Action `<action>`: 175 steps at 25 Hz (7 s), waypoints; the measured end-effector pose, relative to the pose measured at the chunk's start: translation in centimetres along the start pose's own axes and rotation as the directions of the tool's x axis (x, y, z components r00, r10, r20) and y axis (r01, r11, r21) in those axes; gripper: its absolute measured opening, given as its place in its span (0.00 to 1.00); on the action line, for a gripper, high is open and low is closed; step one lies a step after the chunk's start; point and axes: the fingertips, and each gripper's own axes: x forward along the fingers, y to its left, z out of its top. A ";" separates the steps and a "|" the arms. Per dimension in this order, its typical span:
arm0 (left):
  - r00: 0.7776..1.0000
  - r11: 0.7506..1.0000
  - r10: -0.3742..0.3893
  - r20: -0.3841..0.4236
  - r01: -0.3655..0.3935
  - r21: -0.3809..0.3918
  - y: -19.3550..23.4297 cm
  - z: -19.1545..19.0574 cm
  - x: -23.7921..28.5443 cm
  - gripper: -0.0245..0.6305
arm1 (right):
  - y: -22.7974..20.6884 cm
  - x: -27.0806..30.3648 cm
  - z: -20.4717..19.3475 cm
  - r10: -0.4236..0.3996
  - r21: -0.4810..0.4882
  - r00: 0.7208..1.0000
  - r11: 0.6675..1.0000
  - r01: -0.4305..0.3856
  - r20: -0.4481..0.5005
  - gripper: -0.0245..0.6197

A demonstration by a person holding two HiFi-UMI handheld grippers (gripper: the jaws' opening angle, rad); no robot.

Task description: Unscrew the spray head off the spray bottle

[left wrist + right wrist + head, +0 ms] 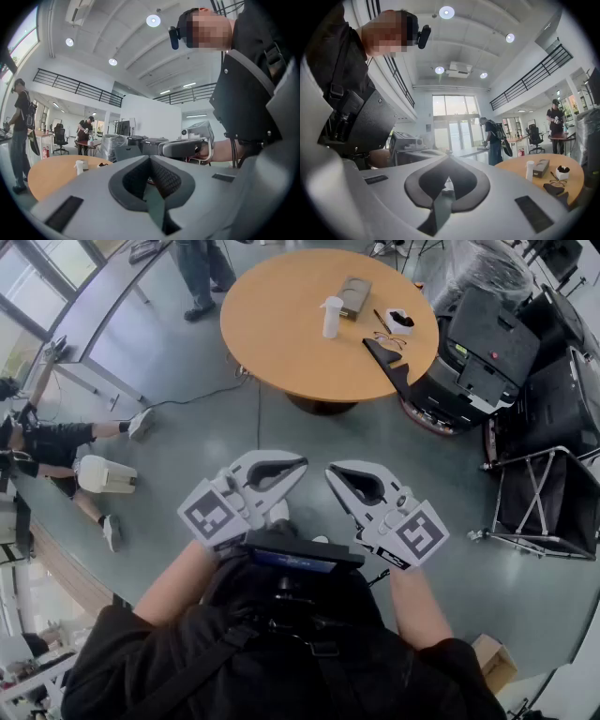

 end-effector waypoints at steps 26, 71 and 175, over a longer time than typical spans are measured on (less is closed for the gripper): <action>0.990 0.989 -0.138 0.023 0.139 -0.051 24.9 -0.4 -1.7 0.07 | -13.8 20.9 -0.9 -0.134 0.035 0.990 0.990 0.135 -0.036 0.03; 0.993 0.991 0.112 -0.021 -0.113 -0.073 38.4 0.0 24.7 0.07 | -43.3 17.7 0.5 0.086 0.074 0.996 0.994 -0.084 -0.019 0.03; 0.951 0.987 0.134 -0.280 -0.153 -0.046 69.2 -15.0 40.5 0.50 | -69.3 33.5 -9.6 -0.141 0.058 0.984 0.987 0.148 -0.106 0.28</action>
